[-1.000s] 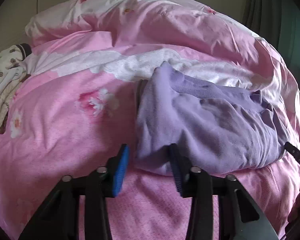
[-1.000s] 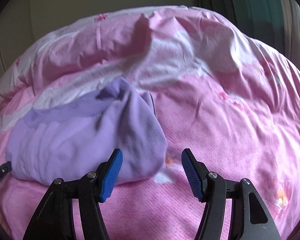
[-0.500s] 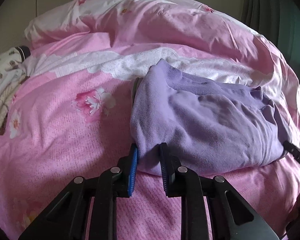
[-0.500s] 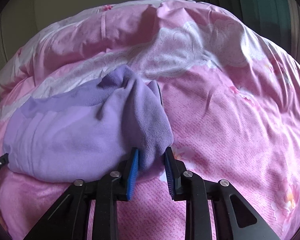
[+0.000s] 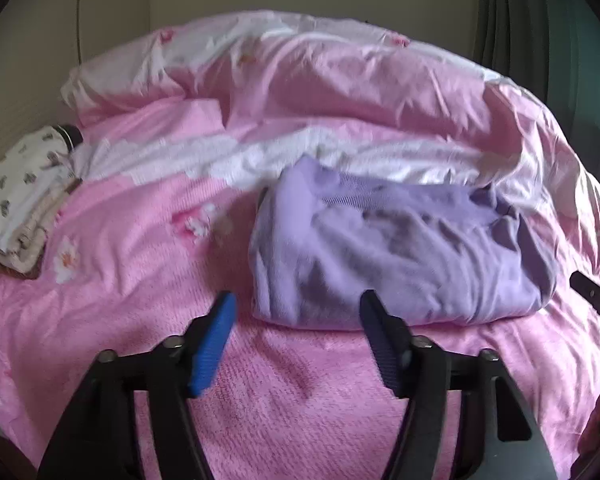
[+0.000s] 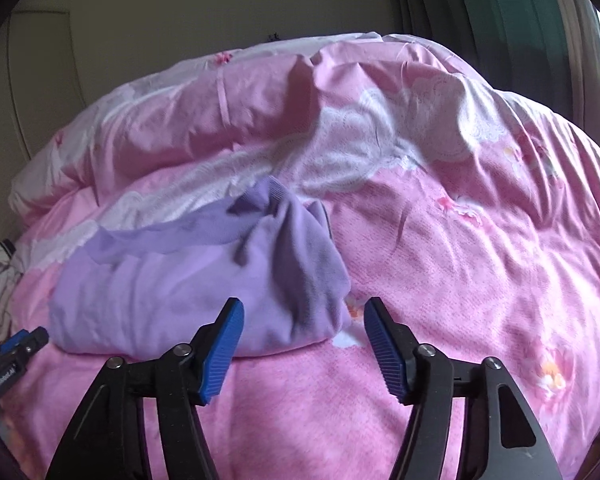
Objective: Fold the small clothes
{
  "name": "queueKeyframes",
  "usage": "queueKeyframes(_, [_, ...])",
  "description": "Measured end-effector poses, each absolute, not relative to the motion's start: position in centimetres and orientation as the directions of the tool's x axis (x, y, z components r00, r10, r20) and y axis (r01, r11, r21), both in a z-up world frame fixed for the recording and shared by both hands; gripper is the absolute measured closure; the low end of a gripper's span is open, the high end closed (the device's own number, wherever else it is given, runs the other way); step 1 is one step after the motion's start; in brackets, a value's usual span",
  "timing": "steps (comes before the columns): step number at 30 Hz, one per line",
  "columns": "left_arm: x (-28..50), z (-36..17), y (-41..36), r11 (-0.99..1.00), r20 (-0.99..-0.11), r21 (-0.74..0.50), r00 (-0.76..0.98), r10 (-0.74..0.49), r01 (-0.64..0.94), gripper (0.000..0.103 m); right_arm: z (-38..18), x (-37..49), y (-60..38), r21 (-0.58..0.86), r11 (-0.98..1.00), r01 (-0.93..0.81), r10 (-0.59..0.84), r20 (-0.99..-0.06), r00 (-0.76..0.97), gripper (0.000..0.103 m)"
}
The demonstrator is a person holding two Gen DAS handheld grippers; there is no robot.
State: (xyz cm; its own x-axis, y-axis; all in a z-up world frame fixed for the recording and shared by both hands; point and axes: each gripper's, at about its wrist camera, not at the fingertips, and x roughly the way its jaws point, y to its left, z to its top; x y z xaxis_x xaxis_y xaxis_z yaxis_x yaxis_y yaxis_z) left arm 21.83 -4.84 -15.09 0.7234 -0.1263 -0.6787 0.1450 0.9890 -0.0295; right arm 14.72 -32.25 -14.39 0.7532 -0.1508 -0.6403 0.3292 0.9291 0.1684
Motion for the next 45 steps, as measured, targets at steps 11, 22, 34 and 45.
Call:
queueKeyframes(11, [20.5,-12.3,-7.8,0.982,-0.635,-0.014,0.757,-0.155,0.190,0.036,-15.4,12.9,-33.0,0.397,0.846,0.357,-0.043,-0.616,0.786,0.032])
queueKeyframes(22, [21.4,-12.0,-9.6,0.975,-0.635,-0.017,0.750,-0.183,0.223,0.035,-18.9,13.4,-33.8,0.575,0.702,0.421,0.050,-0.630,0.775,0.032])
queueKeyframes(34, [24.5,-12.5,-10.0,0.973,-0.641,-0.050,0.740,-0.203,0.223,0.035,-21.5,17.1,-35.3,0.631,0.616,0.471,0.074,-0.641,0.764,0.032])
queueKeyframes(45, [26.9,-13.0,-10.2,0.972,-0.641,-0.068,0.736,-0.216,0.226,0.035,-23.4,19.6,-36.2,0.657,0.568,0.495,0.074,-0.640,0.765,0.031])
